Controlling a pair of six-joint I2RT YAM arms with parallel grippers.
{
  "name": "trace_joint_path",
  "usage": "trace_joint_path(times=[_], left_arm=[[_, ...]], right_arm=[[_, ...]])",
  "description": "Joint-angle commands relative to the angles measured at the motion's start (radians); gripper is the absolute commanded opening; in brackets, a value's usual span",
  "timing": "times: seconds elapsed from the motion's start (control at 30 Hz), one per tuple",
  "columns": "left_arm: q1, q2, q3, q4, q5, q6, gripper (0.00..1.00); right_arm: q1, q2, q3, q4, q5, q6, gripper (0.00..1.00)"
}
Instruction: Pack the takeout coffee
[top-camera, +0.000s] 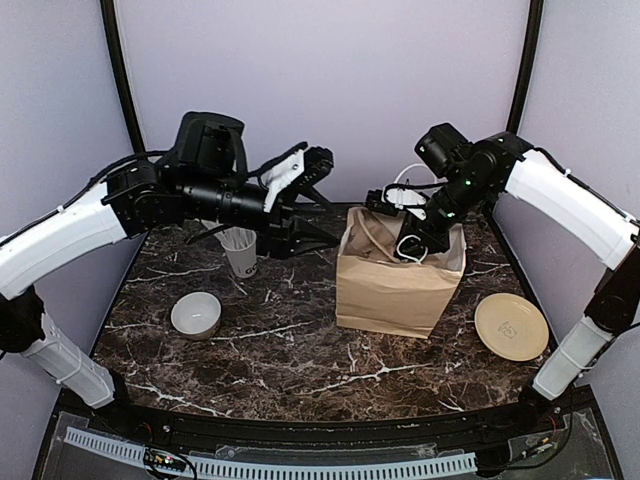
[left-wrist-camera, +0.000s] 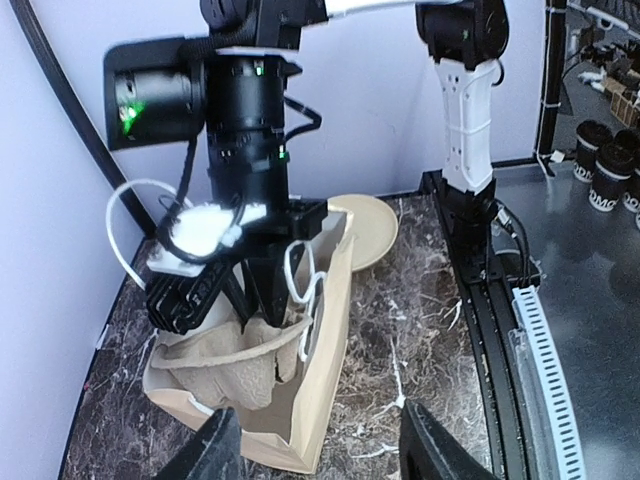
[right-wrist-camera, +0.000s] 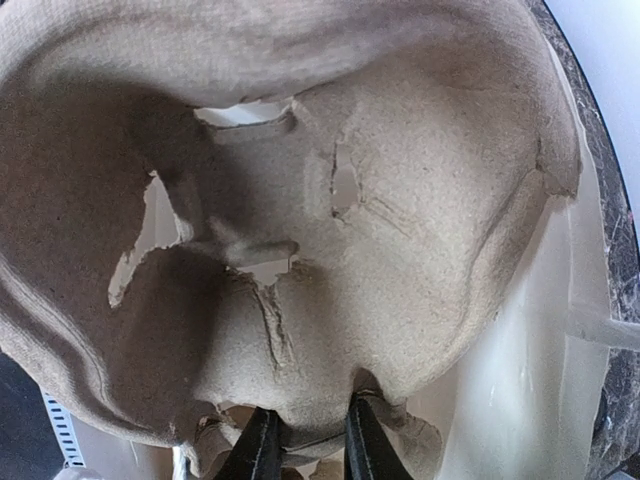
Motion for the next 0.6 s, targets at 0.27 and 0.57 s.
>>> trace_joint_path(times=[0.27, 0.57], left_arm=[[-0.018, 0.169, 0.072, -0.064, -0.195, 0.17, 0.57], [-0.018, 0.266, 0.172, -0.153, -0.181, 0.223, 0.43]], right_arm=[[-0.001, -0.009, 0.027, 0.024, 0.011, 0.023, 0.18], [-0.003, -0.003, 0.039, 0.027, 0.024, 0.02, 0.18]])
